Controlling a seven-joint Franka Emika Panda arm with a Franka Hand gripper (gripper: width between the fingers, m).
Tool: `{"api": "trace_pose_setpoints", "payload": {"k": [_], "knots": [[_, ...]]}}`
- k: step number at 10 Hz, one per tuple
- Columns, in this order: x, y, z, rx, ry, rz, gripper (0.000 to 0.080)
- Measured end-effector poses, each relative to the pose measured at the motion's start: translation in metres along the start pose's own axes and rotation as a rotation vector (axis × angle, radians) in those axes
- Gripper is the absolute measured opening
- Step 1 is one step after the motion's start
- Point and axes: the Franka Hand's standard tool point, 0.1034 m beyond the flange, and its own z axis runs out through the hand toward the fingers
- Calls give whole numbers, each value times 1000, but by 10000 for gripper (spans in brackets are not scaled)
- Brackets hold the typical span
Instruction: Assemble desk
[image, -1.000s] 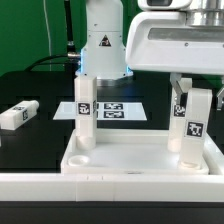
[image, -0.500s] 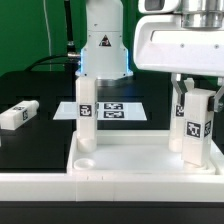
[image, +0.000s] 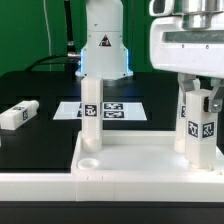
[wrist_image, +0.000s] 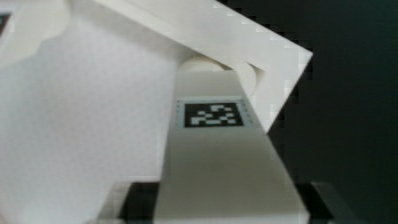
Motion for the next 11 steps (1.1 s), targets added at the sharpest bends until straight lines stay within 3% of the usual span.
{"api": "trace_pose_setpoints", "payload": {"k": [6, 8, 11], "knots": [[-5, 0, 1, -5, -4, 303, 290], [-3, 0, 1, -5, -4, 186, 598], [-7, -1, -1, -16, 0, -81, 646]]}}
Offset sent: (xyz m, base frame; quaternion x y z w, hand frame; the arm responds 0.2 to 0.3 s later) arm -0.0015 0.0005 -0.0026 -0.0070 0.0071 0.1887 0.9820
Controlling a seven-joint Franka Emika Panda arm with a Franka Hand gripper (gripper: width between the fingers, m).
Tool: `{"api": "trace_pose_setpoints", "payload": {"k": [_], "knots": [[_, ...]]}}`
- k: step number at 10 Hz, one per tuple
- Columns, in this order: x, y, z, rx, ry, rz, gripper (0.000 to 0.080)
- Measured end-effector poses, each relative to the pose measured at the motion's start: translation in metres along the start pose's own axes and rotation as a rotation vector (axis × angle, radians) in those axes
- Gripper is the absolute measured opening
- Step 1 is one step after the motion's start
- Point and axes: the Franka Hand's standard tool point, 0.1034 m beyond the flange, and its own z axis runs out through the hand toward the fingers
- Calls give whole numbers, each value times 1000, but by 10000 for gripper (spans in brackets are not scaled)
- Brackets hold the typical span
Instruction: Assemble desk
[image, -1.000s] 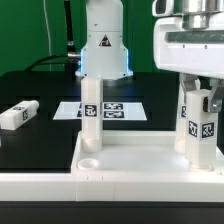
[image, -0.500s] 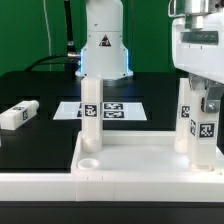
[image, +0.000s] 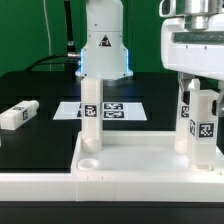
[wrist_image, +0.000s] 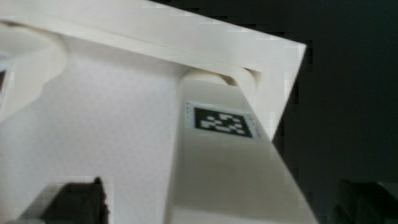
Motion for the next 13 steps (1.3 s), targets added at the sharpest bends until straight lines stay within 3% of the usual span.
{"api": "trace_pose_setpoints", "payload": {"k": [13], "knots": [[6, 1, 3, -11, 9, -917, 649]]}}
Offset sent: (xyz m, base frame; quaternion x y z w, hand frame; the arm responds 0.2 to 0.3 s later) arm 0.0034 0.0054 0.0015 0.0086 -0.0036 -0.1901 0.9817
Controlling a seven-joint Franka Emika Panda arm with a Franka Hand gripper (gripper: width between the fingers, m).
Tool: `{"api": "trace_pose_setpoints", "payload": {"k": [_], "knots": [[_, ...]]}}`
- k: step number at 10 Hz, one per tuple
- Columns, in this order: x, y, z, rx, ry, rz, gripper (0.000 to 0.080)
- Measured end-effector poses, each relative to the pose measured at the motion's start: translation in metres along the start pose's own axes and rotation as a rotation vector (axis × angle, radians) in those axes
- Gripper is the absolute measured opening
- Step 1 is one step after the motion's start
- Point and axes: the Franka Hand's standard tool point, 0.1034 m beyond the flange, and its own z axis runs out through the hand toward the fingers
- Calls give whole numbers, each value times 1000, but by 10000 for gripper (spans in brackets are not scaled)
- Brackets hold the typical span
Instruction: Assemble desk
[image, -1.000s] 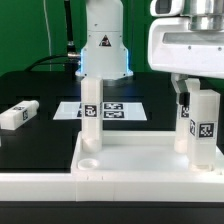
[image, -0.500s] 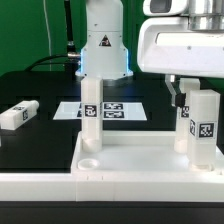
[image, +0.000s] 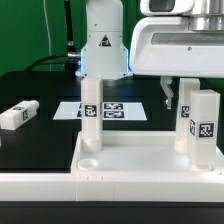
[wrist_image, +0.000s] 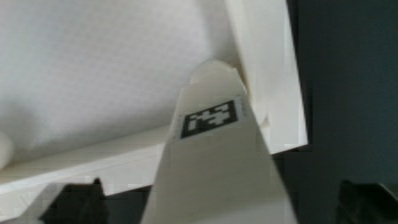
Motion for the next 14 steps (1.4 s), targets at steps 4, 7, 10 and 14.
{"api": "trace_pose_setpoints", "payload": {"k": [4, 7, 10, 14], "knots": [[1, 2, 0, -7, 3, -111, 536], [1, 2, 0, -8, 2, -76, 288], [1, 2, 0, -7, 2, 3, 288], [1, 2, 1, -7, 3, 275, 288]]}}
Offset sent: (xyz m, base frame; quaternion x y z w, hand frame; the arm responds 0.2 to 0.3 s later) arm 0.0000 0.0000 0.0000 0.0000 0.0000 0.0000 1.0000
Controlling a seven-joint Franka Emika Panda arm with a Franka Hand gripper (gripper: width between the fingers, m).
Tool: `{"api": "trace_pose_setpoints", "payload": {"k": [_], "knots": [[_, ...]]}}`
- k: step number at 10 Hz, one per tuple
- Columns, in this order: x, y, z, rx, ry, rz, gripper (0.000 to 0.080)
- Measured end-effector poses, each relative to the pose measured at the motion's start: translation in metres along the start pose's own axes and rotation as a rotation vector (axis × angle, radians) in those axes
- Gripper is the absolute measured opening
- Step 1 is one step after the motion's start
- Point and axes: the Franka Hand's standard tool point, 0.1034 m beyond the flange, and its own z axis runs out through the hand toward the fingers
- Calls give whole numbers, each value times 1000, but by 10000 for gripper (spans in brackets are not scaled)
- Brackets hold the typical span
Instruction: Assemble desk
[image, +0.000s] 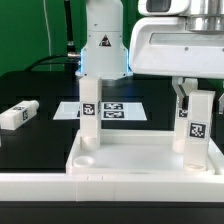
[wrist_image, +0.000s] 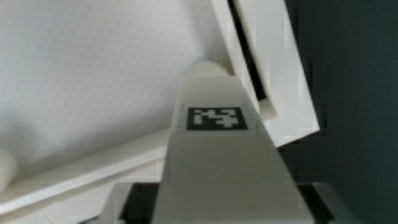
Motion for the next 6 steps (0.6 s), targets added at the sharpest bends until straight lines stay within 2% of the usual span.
{"api": "trace_pose_setpoints", "payload": {"k": [6], "knots": [[-2, 0, 1, 11, -12, 428, 289]]}}
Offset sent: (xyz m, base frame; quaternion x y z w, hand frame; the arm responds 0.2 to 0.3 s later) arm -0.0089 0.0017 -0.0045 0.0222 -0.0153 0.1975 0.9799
